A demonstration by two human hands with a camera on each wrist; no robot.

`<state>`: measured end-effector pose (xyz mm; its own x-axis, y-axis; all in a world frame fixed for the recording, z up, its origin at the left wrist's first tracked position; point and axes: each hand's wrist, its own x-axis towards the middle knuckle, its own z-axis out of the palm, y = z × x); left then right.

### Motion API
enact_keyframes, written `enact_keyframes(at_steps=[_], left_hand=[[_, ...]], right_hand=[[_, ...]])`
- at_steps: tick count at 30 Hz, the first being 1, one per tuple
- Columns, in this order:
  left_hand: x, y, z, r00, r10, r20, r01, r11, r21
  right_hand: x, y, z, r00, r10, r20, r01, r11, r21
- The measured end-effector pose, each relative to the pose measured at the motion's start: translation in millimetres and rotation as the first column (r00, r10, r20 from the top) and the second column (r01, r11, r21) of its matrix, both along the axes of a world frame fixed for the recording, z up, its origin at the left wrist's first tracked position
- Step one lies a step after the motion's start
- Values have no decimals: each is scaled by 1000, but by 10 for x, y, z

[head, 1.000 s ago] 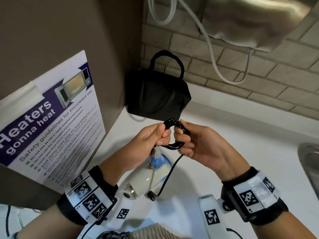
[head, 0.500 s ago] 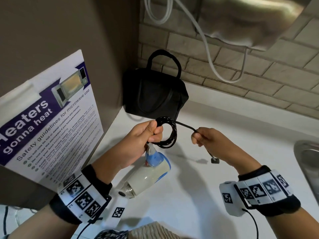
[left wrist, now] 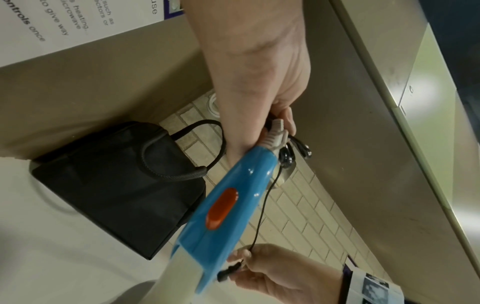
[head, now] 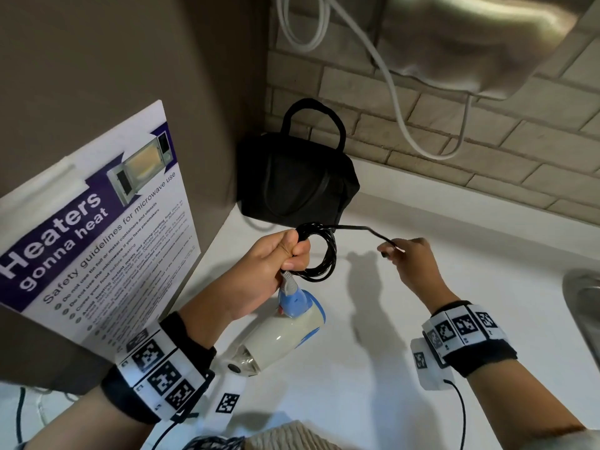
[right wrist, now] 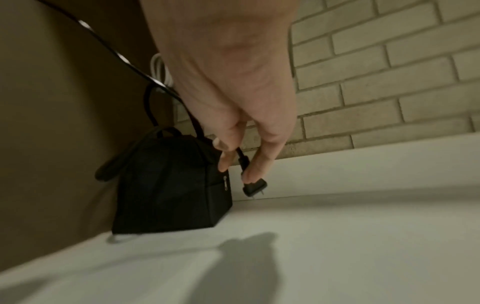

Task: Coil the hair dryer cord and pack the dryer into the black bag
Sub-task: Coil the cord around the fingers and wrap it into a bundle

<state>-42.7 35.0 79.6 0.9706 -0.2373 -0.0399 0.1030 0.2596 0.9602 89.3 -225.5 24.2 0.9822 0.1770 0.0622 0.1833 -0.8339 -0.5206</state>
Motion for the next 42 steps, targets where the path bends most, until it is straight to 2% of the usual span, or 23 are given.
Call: enact_keyframes(at_steps=[1, 2, 4, 6, 9, 14, 22, 28, 32, 35, 41, 42], left_hand=[[3, 3, 1, 1000, 0, -4, 0, 1000, -7], [8, 10, 0, 1000, 0, -10, 0, 1000, -14], [25, 30, -9, 1000, -1, -19, 0, 1000, -29], [38, 43, -20, 1000, -3, -26, 2, 999, -42], [54, 30, -15, 999, -1, -45, -2, 998, -57], [52, 32, -7, 999, -3, -53, -1, 997, -81], [24, -24, 5, 999, -31, 10, 31, 999, -26], [13, -53, 3, 999, -28, 14, 28, 999, 16], [10, -60, -9, 999, -3, 40, 1, 999, 49], [11, -76, -2, 999, 25, 36, -27, 999, 34], [-3, -108, 47, 999, 28, 34, -27, 999, -28], [4, -97, 34, 999, 41, 22, -40, 999, -28]], right_hand=[[-13, 33, 37, 998, -15, -63, 23, 990, 136], [-58, 91, 107, 986, -30, -165, 80, 948, 309], [-160, 218, 239, 941, 46, -334, 175, 780, 601], [-266, 364, 389, 915, 173, -365, 159, 677, 719], [-380, 533, 579, 874, 325, -362, 114, 587, 802], [-471, 689, 735, 830, 427, -358, 87, 535, 840], [-492, 749, 679, 759, 472, -449, 245, 431, 868], [-541, 880, 720, 652, 598, -466, 151, 500, 853], [-580, 893, 739, 604, 597, -528, 250, 488, 836], [-616, 926, 733, 604, 513, -610, 387, 481, 787], [-711, 981, 775, 578, 587, -567, 448, 353, 821], [-725, 995, 773, 592, 582, -557, 438, 348, 829]])
